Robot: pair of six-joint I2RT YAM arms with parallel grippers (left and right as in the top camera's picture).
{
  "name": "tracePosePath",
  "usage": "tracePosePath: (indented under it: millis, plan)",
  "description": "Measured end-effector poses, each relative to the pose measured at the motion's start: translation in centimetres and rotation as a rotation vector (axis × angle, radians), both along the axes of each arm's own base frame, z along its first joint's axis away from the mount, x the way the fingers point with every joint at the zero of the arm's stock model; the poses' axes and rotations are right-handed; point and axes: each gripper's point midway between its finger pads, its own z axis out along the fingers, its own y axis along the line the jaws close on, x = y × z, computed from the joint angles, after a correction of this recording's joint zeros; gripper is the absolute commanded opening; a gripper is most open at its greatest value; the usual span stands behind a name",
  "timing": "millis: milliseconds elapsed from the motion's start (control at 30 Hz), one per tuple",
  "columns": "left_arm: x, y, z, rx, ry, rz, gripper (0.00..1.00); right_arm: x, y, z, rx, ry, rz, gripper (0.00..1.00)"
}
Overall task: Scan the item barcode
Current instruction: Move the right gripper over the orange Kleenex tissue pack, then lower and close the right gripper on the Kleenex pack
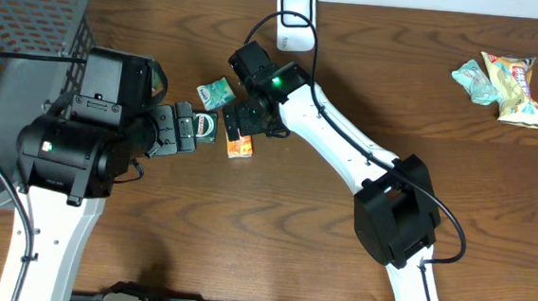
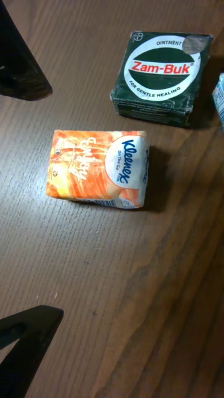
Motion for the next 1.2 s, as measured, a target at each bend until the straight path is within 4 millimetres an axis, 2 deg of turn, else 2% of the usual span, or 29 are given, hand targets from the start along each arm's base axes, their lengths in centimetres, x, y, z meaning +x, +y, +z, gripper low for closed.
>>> tracePosePath:
  millis: [400, 433, 567, 633, 800, 867, 1000, 1200]
  plan:
    - [0.0, 0.0, 0.0, 0.000, 0.000, 0.000, 0.98, 0.9, -1.0, 0.0, -0.055, -0.050, -0.022, 0.99]
    - [0.0, 0.0, 0.0, 0.000, 0.000, 0.000, 0.98, 1.0, -0.9, 0.0, -0.053, -0.056, -0.023, 0.97]
    - [0.0, 0.0, 0.0, 0.000, 0.000, 0.000, 0.98, 1.7, -0.5, 0.3, -0.038, -0.083, -0.025, 0.60]
    - [0.0, 0.0, 0.0, 0.000, 0.000, 0.000, 0.97, 1.8, -0.3, 0.3, -0.029, -0.089, -0.030, 0.56]
    - [0.0, 0.0, 0.0, 0.000, 0.000, 0.000, 0.98, 1.4, 1.0, 0.5, -0.010, -0.108, -0.007, 0.20]
    - [0.0, 0.0, 0.0, 0.000, 0.000, 0.000, 0.98, 1.1, 1.7, 0.6, -0.004, -0.114, 0.009, 0.12]
    - [0.0, 0.0, 0.0, 0.000, 0.000, 0.000, 0.98, 0.1, 3.0, 0.7, 0.001, -0.118, 0.041, 0.18]
    - [0.0, 0.0, 0.0, 0.000, 0.000, 0.000, 0.98, -0.6, 4.1, -0.5, -0.002, -0.111, 0.058, 0.19]
